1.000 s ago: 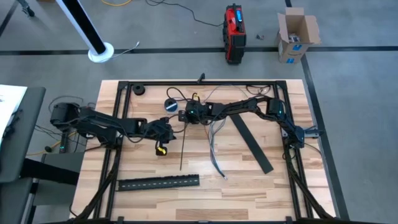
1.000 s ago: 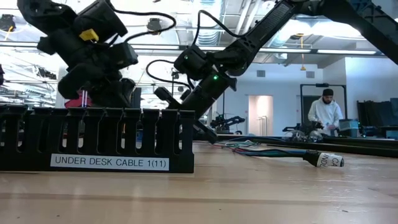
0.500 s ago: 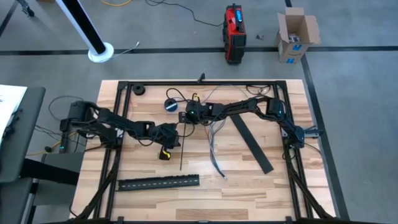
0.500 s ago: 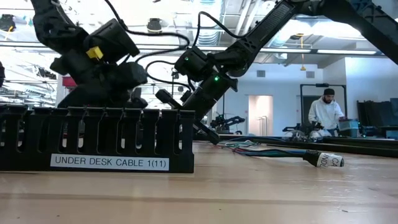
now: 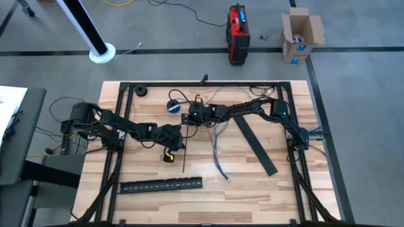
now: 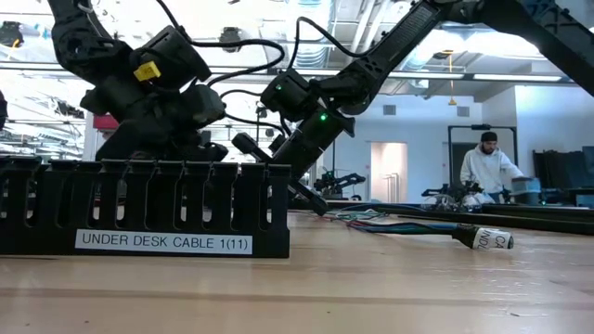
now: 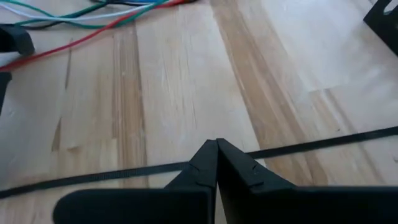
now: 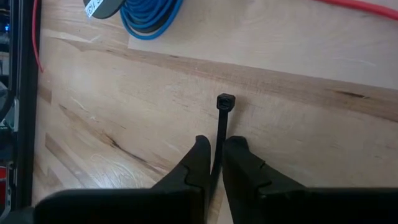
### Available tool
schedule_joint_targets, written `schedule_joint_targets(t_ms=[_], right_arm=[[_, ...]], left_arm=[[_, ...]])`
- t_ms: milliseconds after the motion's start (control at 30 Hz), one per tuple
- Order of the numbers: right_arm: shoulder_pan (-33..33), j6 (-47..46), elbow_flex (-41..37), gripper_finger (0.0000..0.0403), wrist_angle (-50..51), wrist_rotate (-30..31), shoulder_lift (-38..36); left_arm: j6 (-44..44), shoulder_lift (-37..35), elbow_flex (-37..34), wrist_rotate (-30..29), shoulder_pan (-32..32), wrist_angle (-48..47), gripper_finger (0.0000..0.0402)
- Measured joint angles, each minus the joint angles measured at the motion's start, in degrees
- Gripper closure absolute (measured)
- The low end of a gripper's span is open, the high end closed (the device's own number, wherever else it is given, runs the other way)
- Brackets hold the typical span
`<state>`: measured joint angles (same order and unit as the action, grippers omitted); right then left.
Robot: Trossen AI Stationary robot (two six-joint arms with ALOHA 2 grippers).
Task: Ziptie cables
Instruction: Wrap the cable wires with the black zip tie
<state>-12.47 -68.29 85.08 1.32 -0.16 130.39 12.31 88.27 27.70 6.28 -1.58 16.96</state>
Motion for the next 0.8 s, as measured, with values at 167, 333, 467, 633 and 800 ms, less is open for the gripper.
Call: schedule_joint_targets(t_ms=[167, 333, 467, 633, 800], right_arm=[[0.0, 0.0, 0.0, 0.0367, -0.4, -0.1, 0.0], [0.1, 0.0, 0.0, 0.0367, -0.5, -0.2, 0.0], [0.1, -0.1, 0.0, 0.0367, -0.5, -0.2, 0.0], [0.1, 0.1, 0.0, 0.0367, 0.8, -0.2, 0.0], [0.1, 0.6, 0.1, 0.0367, 2.4, -0.2, 0.0]], left_arm=[[-0.1, 0.0, 0.0, 0.0, 0.0, -0.3, 0.0402], [-1.4, 0.0, 0.0, 0.0, 0.0, 0.8, 0.0402], [-1.5, 0.0, -0.4, 0.0, 0.0, 1.0, 0.0402], [-1.9, 2.5, -0.8, 0.9, 0.1, 3.8, 0.0402], [-2.0, 3.7, -0.1, 1.0, 0.5, 4.4, 0.0402]])
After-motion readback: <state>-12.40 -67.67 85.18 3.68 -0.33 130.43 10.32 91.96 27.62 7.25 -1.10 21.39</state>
